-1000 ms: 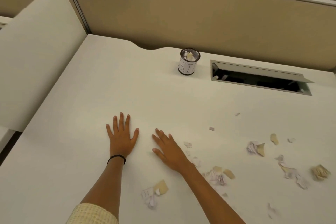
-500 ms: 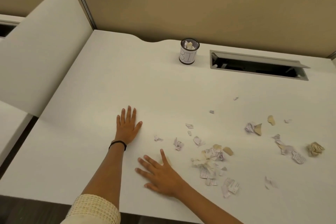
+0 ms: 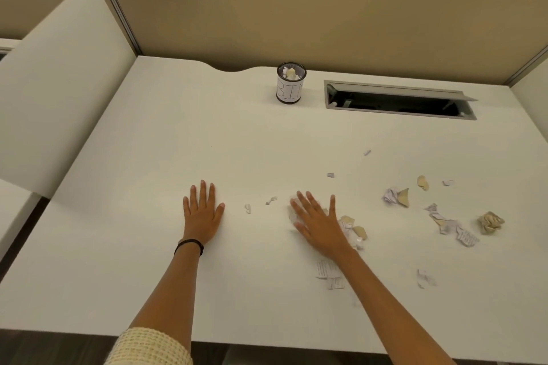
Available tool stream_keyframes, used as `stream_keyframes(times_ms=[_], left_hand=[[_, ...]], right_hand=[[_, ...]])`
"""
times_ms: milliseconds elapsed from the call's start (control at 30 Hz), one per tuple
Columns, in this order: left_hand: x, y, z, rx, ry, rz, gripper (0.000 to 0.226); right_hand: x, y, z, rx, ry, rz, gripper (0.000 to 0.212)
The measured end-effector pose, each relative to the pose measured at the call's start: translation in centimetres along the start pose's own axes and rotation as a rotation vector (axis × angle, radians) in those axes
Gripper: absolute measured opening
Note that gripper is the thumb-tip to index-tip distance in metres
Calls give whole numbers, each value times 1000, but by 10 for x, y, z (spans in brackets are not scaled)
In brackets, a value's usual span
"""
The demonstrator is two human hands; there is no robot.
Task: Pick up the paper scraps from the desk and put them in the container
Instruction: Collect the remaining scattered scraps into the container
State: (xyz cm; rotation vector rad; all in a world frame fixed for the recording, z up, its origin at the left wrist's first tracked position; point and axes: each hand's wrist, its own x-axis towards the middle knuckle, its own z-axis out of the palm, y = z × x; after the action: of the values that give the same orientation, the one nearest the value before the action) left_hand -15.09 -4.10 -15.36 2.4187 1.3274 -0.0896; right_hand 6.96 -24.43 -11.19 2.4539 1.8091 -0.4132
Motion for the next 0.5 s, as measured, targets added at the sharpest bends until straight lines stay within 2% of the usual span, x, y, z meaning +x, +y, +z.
stream_keyframes(times_ms=[133, 200, 300, 400, 500], left_hand=[[-3, 6, 2, -6, 53, -26, 60], [-9, 15, 3, -15, 86, -50, 60], [-19, 31, 6, -30, 140, -63, 75], [-14, 32, 7, -17, 146, -52, 75], [0, 24, 4, 5, 135, 1, 75]], right_hand=[[-29, 37, -10, 272, 211, 97, 51], [-51, 58, -11, 438, 316, 232, 44], [-85, 83, -9, 553, 402, 426, 29], [-111, 96, -7, 588, 283, 559, 27], [-130, 101, -9, 568, 9, 608, 47]])
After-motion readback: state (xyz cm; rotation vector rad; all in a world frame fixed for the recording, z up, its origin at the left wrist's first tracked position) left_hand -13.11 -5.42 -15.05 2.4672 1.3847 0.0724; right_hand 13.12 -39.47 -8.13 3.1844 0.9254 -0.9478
